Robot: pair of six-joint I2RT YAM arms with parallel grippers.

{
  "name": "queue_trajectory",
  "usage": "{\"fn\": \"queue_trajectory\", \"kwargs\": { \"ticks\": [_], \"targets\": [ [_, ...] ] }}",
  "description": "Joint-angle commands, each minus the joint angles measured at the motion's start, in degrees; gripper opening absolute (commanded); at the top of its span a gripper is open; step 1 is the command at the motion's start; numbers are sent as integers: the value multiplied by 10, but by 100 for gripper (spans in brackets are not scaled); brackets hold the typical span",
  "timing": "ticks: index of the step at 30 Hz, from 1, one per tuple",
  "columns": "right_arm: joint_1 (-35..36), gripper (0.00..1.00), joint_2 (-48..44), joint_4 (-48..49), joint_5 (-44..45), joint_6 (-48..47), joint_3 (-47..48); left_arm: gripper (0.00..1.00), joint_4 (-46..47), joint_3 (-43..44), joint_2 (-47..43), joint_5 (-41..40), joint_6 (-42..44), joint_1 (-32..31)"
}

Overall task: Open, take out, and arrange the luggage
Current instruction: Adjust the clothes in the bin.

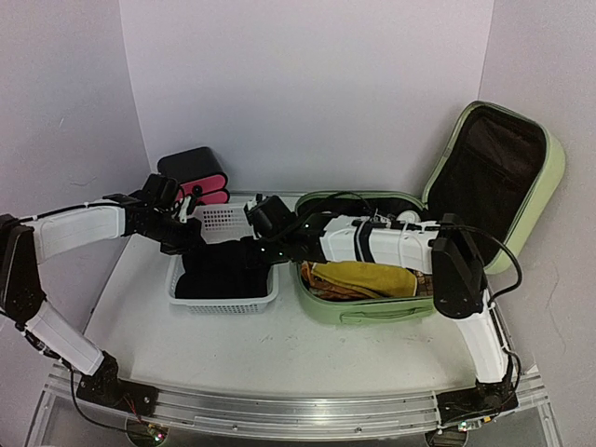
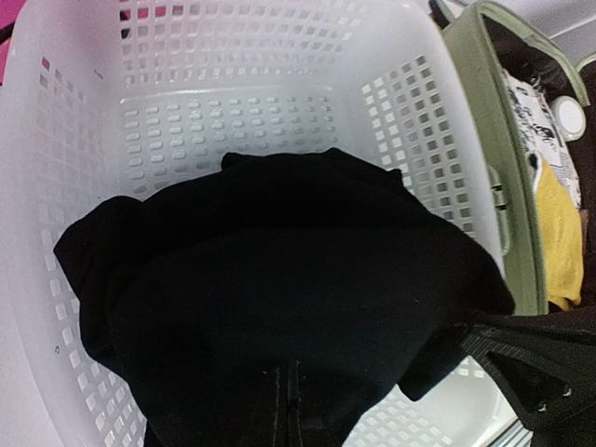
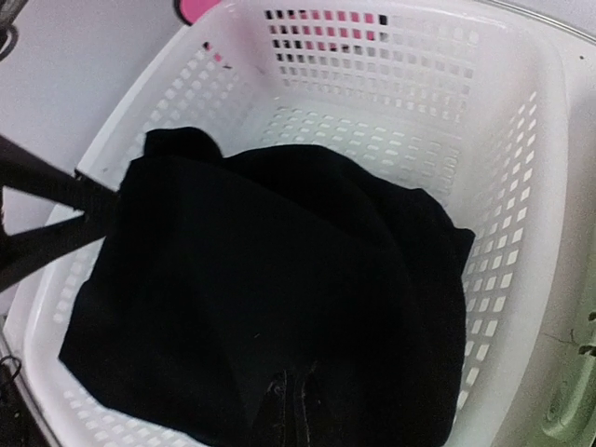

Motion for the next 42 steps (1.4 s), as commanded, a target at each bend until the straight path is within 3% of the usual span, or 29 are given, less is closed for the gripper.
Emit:
{"fn": "queue_trajectory", "kwargs": {
  "ticks": [1,4,8,15,19,24,32,42],
  "targets": [
    [-5,0,57,3,87,24,68,0,37,4,46,-27,-2,0],
    [-7,0,92,1,116,31,101,0,50,8,85,-45,-10,1],
    [-9,0,124,2,177,39,123,0,55,9,123,-125,-25,0],
    [-13,0,186,-5,163,56,145,0,74,9,183,-179,-37,1],
    [-12,0,166,-6,146,49,143,0,77,12,176,-174,-31,0],
    [-11,4,61,27,119,-7,87,0,77,12,107,-143,-20,1],
    [-8,22,-224,159,84,-89,-194,27,60,-8,-64,-102,-18,-2],
    [-9,28,-417,152,181,-74,-375,41,32,-38,-176,37,-45,-4]
  ]
}}
